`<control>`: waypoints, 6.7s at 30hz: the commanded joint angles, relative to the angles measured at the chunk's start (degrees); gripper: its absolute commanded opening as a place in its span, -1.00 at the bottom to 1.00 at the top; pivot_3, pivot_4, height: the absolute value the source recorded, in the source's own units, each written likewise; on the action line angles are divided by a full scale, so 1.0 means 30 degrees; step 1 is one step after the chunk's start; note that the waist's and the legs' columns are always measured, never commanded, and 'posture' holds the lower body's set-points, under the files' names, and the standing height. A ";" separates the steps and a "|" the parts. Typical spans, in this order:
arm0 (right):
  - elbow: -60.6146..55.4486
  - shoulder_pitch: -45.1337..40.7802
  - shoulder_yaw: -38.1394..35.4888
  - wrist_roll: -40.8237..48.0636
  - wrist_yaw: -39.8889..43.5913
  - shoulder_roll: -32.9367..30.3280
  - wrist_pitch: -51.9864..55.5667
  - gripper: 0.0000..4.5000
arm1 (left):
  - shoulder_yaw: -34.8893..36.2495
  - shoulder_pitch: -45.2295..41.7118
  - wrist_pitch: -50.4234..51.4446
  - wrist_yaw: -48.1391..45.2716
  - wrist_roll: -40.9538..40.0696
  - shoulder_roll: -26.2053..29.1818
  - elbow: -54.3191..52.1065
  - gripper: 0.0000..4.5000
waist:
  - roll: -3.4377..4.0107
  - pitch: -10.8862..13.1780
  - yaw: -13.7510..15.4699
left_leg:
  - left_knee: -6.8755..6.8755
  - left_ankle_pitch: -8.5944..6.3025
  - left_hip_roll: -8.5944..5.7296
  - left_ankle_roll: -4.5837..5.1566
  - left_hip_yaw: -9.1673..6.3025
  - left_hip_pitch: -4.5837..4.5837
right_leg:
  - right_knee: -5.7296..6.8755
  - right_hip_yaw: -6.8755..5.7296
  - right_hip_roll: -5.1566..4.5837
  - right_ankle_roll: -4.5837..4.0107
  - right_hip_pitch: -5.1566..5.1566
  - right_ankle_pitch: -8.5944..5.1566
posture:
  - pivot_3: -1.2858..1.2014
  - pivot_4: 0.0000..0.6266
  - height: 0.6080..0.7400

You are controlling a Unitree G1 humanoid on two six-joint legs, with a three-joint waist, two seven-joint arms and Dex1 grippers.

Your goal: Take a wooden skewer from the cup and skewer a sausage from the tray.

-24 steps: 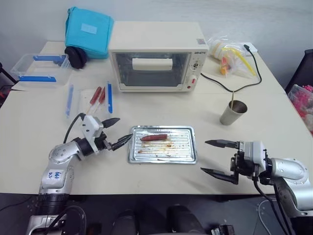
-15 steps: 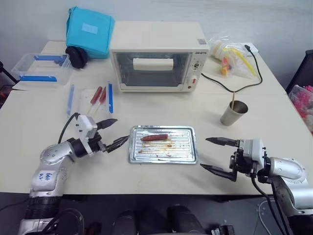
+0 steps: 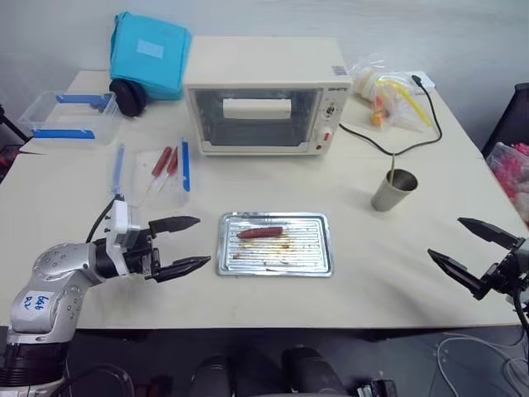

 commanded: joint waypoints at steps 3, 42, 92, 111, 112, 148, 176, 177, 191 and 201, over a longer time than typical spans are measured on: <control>-0.1584 -0.3178 0.0839 0.2385 -0.0438 -0.3579 0.5745 1.00 | 0.0242 -0.0709 -0.0078 0.0629 -0.0282 -0.0236 -0.0889 0.98 | 0.0081 0.0025 -0.0042 | 0.0000 0.0000 0.0001 0.0000 0.0005 -0.0002 | 0.0007 0.0009 -0.0003 0.0000 -0.0017 0.0000 | 0.03 -0.52 1.00; 2.3712 -2.8466 1.3877 -1.1817 0.4298 -0.0766 0.5258 -0.98 | -0.0125 0.0424 0.0461 0.2518 -0.0404 -0.1078 -0.2948 1.00 | 0.0140 0.0057 -0.0873 | 0.0022 0.0022 0.0029 -0.0012 0.0233 -0.0144 | 0.0172 0.0041 0.0015 -0.0020 -0.0346 -0.0012 | 0.03 -0.52 1.00; 2.2635 -2.9270 1.2108 -1.2029 0.6153 -0.0873 0.7518 -1.00 | -0.0207 0.0514 -0.0196 0.2734 -0.0208 -0.1700 -0.2466 1.00 | 0.0142 0.0057 -0.0977 | 0.0029 0.0025 0.0024 -0.0016 0.0248 -0.0137 | 0.0186 0.0040 0.0011 -0.0018 -0.0344 -0.0012 | 0.03 -0.52 1.00; 1.1760 -2.7560 0.4929 -0.2898 0.3750 0.2846 1.7257 -1.00 | -0.1034 -0.2381 -0.1368 0.5533 0.0152 -0.6051 -0.1677 1.00 | 0.0104 0.0035 -0.0861 | 0.0036 0.0023 0.0039 -0.0018 0.0202 -0.0139 | 0.0186 0.0035 0.0022 -0.0015 -0.0309 -0.0010 | 0.03 -0.52 1.00; 1.0192 -2.6656 0.4171 -0.1922 0.2703 0.3666 1.8440 -1.00 | -0.1251 -0.2651 -0.1817 0.6011 0.0576 -0.6616 -0.1557 1.00 | 0.0104 0.0035 -0.0829 | 0.0047 0.0023 0.0040 -0.0018 0.0194 -0.0142 | 0.0195 0.0034 0.0020 -0.0012 -0.0304 -0.0008 | 0.03 -0.52 1.00; -0.1461 -1.8190 0.2628 1.3212 -1.2271 1.0108 2.2404 -1.00 | -0.4333 -0.5634 -0.5619 1.0082 0.2734 -1.2904 -0.0431 -0.79 | 0.0119 0.0033 -0.0460 | 0.0341 0.0053 0.0028 -0.0011 0.0049 -0.0556 | 0.0442 -0.0013 0.0004 0.0001 -0.0656 -0.0002 | 0.03 -0.52 1.00; 0.1287 -0.6462 0.8767 -0.1537 0.4402 -0.0248 0.0635 0.99 | 0.3111 0.1741 -0.3572 0.6364 0.0467 -0.3363 -0.1135 -1.00 | 0.0098 0.0049 -0.0440 | 0.0137 0.0038 0.0028 -0.0003 0.0031 -0.0262 | 0.0149 -0.0033 0.0009 0.0005 -0.0306 0.0002 | 0.03 -0.52 1.00; 0.1811 -0.6323 0.8712 -0.1770 0.4629 -0.0239 0.0034 0.99 | 0.3581 0.2264 -0.3417 0.6663 0.0273 -0.3370 -0.1432 -1.00 | 0.0090 0.0055 -0.0426 | 0.0088 0.0035 0.0006 0.0003 0.0035 -0.0186 | 0.0134 -0.0031 -0.0007 0.0005 -0.0241 0.0002 | 0.03 -0.52 1.00; -0.0128 -1.4640 1.5999 -0.4591 0.2465 0.2698 0.7237 0.99 | 0.4658 0.3522 -0.2660 0.8514 -0.0197 -0.3826 -0.2336 -1.00 | 0.0076 0.0053 -0.0492 | 0.0002 0.0005 0.0049 -0.0044 -0.0029 -0.0001 | 0.0053 -0.0096 -0.0007 -0.0016 -0.0069 -0.0007 | 0.03 -0.52 1.00; 0.5068 -1.8366 2.0258 -0.9293 0.0325 0.8094 0.6919 0.99 | 0.4336 0.3689 -0.2430 0.9266 -0.0072 -0.4253 -0.3088 -1.00 | 0.0066 0.0049 -0.0506 | 0.0036 -0.0010 -0.0002 -0.0030 -0.0026 -0.0060 | 0.0074 -0.0403 -0.0178 -0.0035 -0.0105 -0.0018 | 0.03 -0.52 1.00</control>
